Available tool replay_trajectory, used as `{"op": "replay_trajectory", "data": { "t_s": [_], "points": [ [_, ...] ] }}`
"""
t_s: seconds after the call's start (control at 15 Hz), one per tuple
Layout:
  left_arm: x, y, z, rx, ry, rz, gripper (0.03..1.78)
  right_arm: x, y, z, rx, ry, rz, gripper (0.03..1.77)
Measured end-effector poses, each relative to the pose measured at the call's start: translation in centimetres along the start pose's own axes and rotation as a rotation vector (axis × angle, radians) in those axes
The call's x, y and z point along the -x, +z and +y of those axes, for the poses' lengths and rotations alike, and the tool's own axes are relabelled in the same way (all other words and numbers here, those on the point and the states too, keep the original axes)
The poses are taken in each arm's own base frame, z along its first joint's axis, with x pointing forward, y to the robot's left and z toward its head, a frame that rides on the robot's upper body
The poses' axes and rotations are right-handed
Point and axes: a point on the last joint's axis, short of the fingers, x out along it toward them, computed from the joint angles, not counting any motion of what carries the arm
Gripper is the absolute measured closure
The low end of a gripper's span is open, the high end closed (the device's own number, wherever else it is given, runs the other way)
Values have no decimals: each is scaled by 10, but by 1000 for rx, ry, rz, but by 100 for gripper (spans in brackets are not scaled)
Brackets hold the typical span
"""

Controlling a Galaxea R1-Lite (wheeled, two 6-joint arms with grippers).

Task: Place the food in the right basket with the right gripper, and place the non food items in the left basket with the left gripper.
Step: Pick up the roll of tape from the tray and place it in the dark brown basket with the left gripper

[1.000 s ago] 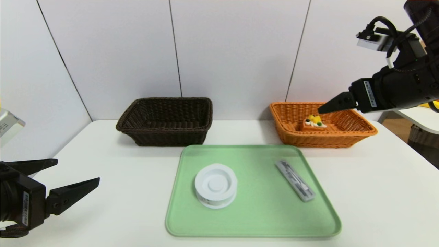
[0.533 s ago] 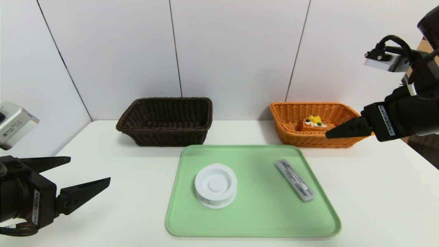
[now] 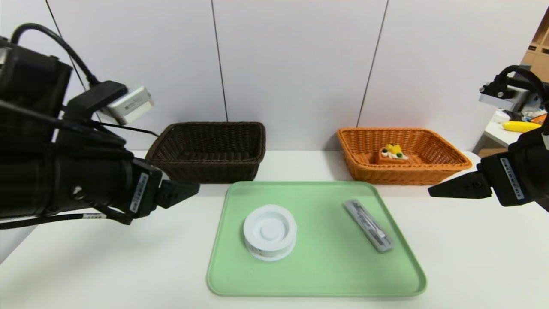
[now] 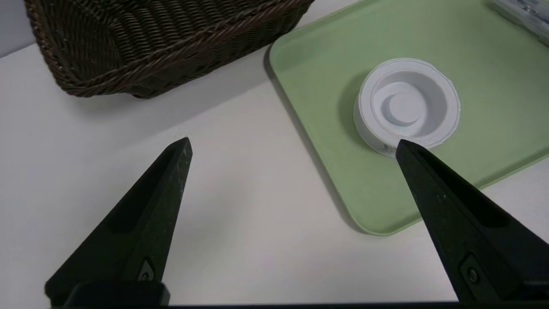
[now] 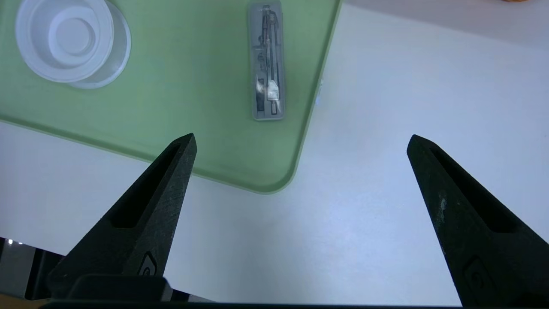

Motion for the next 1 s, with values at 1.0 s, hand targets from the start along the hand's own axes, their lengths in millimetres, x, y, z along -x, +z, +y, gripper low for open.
{"op": "replay_trajectory", "data": {
  "t_s": [1.0],
  "points": [
    [-77, 42, -52, 38, -65, 306, 12, 0, -10, 0, 6, -15, 18, 11]
  ]
}}
